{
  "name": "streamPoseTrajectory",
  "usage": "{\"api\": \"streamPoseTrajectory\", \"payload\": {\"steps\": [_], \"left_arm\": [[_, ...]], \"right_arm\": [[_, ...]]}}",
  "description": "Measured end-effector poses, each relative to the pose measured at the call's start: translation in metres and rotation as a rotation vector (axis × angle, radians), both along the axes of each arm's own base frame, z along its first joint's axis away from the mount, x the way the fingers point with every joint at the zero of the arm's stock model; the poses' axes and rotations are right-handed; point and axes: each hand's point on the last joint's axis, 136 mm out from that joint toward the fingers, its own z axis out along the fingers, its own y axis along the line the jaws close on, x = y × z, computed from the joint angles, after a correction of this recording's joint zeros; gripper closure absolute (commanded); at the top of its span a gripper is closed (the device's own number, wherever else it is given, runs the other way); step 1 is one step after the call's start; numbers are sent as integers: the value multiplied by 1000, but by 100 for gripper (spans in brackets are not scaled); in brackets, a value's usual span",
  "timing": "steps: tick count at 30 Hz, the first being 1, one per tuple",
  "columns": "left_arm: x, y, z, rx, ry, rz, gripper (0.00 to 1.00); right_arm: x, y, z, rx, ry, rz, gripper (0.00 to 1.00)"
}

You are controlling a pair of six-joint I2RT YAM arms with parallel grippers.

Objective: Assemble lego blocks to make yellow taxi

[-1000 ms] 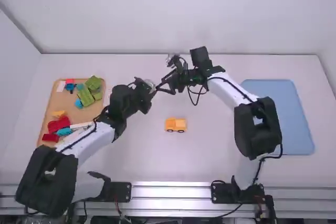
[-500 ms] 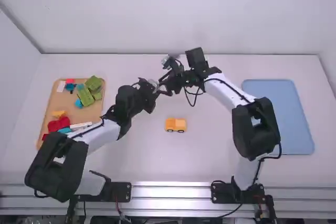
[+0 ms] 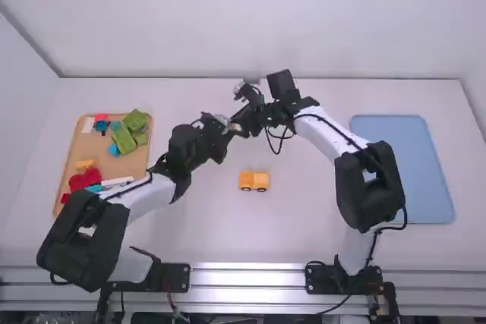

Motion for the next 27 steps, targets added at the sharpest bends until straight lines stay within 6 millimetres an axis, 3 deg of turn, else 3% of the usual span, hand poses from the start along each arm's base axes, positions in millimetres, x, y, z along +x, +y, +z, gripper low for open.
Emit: {"api": "streamPoseTrajectory", "payload": {"steps": [3,7,12,14,15,16,17,22,27], "left_arm": [[0,0,0,-7,2,1,97],[1,0,2,-18,-2,6,89],[1,1,4,-20,-14,15,68],[2,0,5,-24,-17,16,53],[2,0,6,-28,-19,18,40],[2,0,8,-24,-29,16,19],[3,0,8,-28,-29,18,4],[1,-1,8,-64,-2,9,1],[-9,-3,6,-145,69,-98,1]], "right_arm": [[0,0,-1,-2,1,-1,61],[2,-1,-1,-10,-4,-10,68],[3,-2,-1,-12,-8,-13,78],[3,-2,-1,-12,-7,-14,78],[3,-2,-1,-13,-6,-15,79],[2,-2,-1,-14,-5,-14,79],[2,-2,-2,-15,-4,-13,80],[4,-2,0,-10,-30,-7,79],[-2,-20,-6,-55,-9,23,79]]}}
